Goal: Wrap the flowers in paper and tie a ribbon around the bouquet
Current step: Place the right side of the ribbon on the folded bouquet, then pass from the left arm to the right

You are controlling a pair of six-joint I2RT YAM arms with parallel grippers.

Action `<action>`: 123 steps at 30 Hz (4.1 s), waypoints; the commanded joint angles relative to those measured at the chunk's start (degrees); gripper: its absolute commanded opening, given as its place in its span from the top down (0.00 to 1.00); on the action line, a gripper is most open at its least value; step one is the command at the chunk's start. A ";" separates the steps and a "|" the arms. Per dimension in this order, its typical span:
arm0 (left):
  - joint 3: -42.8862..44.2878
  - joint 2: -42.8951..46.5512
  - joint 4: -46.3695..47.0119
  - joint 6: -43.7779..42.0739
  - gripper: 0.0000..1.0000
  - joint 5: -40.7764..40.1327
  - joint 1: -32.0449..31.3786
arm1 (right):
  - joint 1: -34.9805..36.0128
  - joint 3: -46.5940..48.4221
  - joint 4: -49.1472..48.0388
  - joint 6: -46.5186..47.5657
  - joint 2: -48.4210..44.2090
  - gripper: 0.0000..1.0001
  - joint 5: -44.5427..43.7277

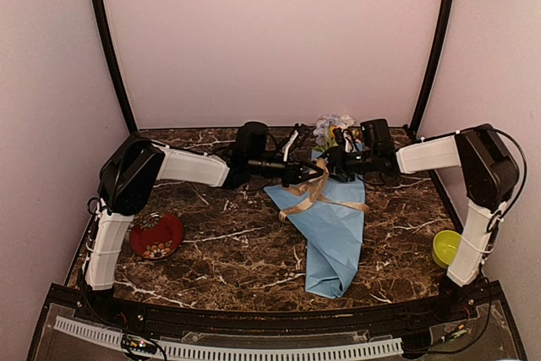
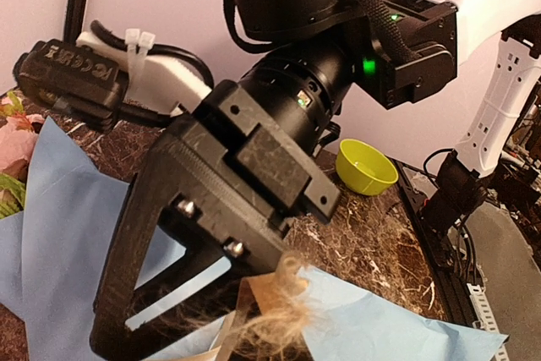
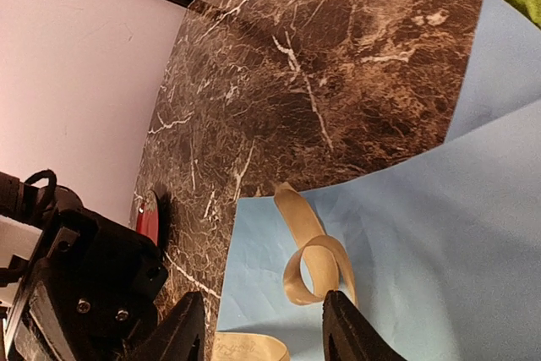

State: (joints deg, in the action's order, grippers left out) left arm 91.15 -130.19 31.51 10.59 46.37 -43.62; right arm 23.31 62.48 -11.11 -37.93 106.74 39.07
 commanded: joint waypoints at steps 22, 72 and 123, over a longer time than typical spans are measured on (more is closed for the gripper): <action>1.35 1.70 2.03 1.96 1.00 1.67 -0.07 | -1.64 -13.13 3.97 26.50 -17.59 0.53 -5.19; 3.53 1.04 -1.41 5.11 1.00 6.54 1.63 | -0.78 -21.19 -13.96 22.76 -17.75 0.91 -0.72; 11.22 -0.12 -24.63 -10.03 0.36 5.94 3.42 | -3.27 -23.48 -22.77 13.59 -14.98 1.00 0.23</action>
State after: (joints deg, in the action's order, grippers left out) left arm 96.60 -131.61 24.45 16.08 56.75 -42.04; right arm 20.75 40.01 -34.17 -23.46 93.84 40.34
